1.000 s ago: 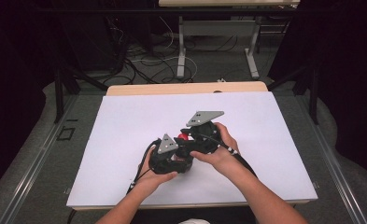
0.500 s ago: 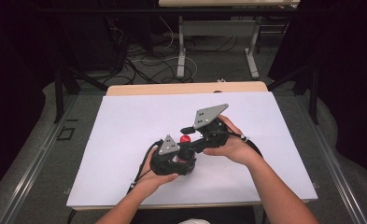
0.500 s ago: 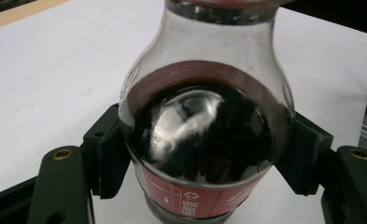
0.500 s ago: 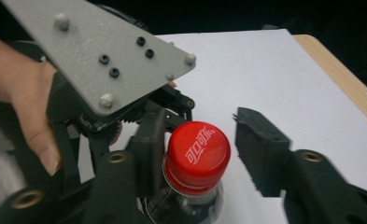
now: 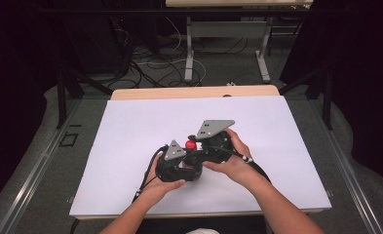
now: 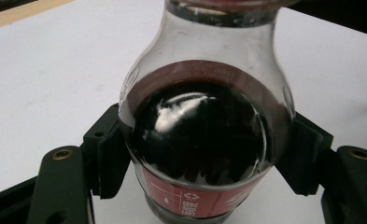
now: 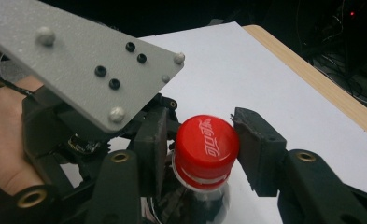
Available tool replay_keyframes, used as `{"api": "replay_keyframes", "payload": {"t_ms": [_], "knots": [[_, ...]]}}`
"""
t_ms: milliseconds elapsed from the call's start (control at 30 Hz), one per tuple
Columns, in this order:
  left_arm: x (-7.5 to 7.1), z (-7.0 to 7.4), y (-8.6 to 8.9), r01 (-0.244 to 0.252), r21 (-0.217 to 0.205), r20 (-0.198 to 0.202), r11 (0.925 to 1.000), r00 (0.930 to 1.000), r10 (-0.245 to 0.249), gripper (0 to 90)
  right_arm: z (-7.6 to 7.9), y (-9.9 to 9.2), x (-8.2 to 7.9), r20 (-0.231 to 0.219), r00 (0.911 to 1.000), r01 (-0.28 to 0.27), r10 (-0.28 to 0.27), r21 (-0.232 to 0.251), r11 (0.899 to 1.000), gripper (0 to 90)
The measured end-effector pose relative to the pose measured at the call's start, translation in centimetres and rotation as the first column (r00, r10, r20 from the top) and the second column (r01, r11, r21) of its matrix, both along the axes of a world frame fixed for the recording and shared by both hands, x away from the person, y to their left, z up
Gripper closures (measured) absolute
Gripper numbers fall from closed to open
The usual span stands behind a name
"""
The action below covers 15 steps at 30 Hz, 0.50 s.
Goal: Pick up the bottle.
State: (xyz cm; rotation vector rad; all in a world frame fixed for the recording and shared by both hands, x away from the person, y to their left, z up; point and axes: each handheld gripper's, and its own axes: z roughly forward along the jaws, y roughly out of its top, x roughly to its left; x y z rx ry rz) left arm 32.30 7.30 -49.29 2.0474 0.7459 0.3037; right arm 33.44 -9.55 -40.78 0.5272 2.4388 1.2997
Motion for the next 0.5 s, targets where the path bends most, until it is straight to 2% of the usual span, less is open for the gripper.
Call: {"api": "replay_keyframes", "payload": {"t_ms": [67, 133, 200, 233, 367, 500], "knots": [[0.0, -0.1, -0.1, -0.003, -0.007, 0.015, 1.0000, 0.9999, 0.004, 30.0, -0.1, 0.1, 0.2, -0.001, 1.0000, -0.001, 0.001, 0.001, 1.000, 59.7], [0.0, 0.0, 0.0, 0.002, 0.007, 0.003, 1.0000, 1.0000, -0.002, 30.0, -0.1, 0.1, 0.3, -0.004, 1.0000, -0.007, 0.007, -0.002, 1.000, 60.2], [0.0, -0.1, 0.0, 0.001, 0.003, 0.001, 1.0000, 1.0000, -0.001, 30.0, -0.1, 0.0, 0.6, -0.013, 0.9997, -0.019, 0.019, 0.003, 1.000, 60.5], [0.0, 0.0, 0.1, 0.004, 0.014, 0.001, 0.9999, 1.0000, -0.004, 30.0, -0.1, -0.1, 0.7, -0.023, 0.9994, -0.025, 0.026, 0.007, 1.000, 60.6], [0.1, -0.1, 0.1, -0.001, 0.011, 0.011, 0.9999, 0.9999, 0.001, 30.0, 0.0, -0.2, 1.1, -0.026, 0.9984, -0.049, 0.050, 0.025, 0.998, 60.9], [0.2, -0.2, 0.1, -0.010, 0.007, 0.013, 0.9999, 0.9999, 0.010, 30.0, 0.3, -0.4, 1.1, -0.025, 0.9989, -0.038, 0.039, 0.040, 0.999, 60.9]]}}
